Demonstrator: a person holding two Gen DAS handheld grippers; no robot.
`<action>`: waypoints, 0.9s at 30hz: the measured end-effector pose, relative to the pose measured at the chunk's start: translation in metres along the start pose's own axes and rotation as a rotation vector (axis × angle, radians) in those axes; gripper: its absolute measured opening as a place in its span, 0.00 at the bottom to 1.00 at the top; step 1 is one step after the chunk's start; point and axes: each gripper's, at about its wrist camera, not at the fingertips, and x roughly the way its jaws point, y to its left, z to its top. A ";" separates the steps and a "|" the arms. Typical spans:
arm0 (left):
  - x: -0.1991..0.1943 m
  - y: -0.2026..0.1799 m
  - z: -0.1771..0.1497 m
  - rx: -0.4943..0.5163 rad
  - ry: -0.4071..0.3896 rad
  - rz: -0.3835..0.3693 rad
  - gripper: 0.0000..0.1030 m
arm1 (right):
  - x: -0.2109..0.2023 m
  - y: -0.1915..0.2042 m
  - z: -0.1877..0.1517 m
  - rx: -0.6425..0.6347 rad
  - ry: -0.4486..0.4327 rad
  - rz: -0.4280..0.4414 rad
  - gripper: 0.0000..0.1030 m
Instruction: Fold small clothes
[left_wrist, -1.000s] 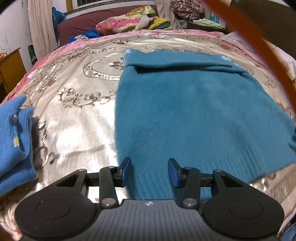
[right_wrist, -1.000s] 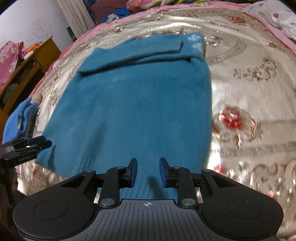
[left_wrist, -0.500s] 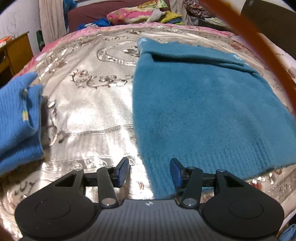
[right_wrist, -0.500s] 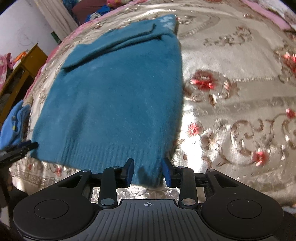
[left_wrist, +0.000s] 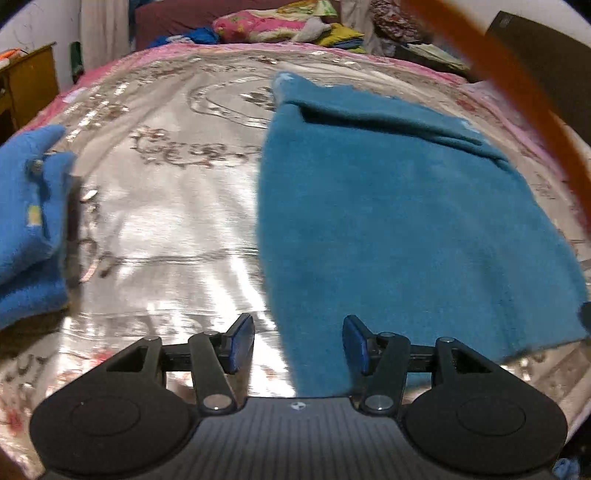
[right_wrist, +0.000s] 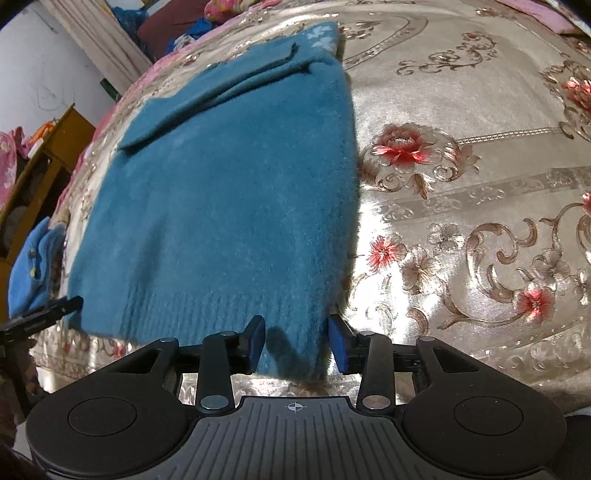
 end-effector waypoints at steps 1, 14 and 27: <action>0.000 -0.002 0.000 0.001 0.004 -0.016 0.57 | 0.001 0.000 0.000 0.001 -0.001 0.000 0.39; 0.010 -0.008 0.011 -0.002 0.023 -0.078 0.51 | 0.005 -0.009 0.008 0.024 -0.036 0.043 0.40; 0.013 -0.004 0.018 -0.030 0.033 -0.145 0.52 | 0.014 -0.017 0.014 0.074 -0.037 0.193 0.40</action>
